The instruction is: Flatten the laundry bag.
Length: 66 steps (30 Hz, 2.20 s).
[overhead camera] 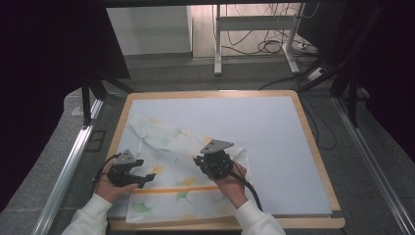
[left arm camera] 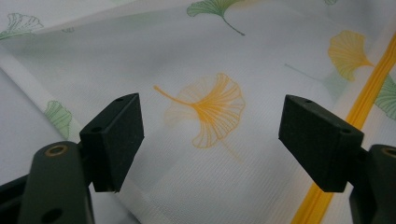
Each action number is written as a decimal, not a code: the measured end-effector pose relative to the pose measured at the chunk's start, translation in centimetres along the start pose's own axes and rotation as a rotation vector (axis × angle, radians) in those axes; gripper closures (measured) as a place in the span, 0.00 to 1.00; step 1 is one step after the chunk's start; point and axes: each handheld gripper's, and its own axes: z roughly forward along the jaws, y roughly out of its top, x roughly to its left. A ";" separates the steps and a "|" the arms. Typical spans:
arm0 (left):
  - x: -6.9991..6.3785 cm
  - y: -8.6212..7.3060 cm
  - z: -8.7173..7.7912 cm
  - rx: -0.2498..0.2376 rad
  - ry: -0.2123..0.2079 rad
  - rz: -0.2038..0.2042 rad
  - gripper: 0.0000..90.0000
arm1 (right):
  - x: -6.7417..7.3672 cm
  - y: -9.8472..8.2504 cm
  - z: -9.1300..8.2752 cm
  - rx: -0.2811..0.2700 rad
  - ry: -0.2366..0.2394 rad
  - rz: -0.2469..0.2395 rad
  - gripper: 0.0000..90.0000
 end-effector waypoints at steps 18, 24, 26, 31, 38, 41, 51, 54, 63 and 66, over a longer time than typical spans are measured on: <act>0.0 0.0 0.0 0.000 0.000 0.003 0.24 | -1.4 0.1 -1.1 -0.027 -0.029 0.030 0.95; 0.0 0.0 0.0 0.002 0.000 0.004 0.24 | -1.8 0.1 -1.3 -0.033 -0.035 0.036 0.95; 0.0 0.0 0.0 0.002 0.000 0.004 0.24 | -1.9 0.1 -1.4 -0.036 -0.037 0.039 0.95; 0.0 0.0 0.0 0.003 -0.001 0.002 0.24 | -2.4 0.1 -1.7 -0.042 -0.047 0.045 0.95; 0.0 0.0 0.0 0.005 0.000 0.005 0.24 | -3.0 0.0 -1.9 -0.044 -0.053 0.053 0.95; 0.0 0.0 0.0 0.006 0.000 0.006 0.24 | -3.2 0.0 -1.9 -0.045 -0.056 0.057 0.95; 0.0 0.0 0.0 0.004 -0.002 0.007 0.24 | -3.9 0.0 -2.2 -0.058 -0.068 0.071 0.95; 0.0 0.0 0.0 0.005 -0.002 0.007 0.24 | -4.2 0.0 -2.3 -0.065 -0.069 0.074 0.95; 0.0 0.0 0.1 0.005 0.001 0.011 0.24 | -5.2 -0.1 -2.6 -0.081 -0.087 0.092 0.95; 0.0 0.0 0.1 0.004 0.002 0.011 0.24 | -5.7 -0.1 -2.8 -0.083 -0.096 0.101 0.95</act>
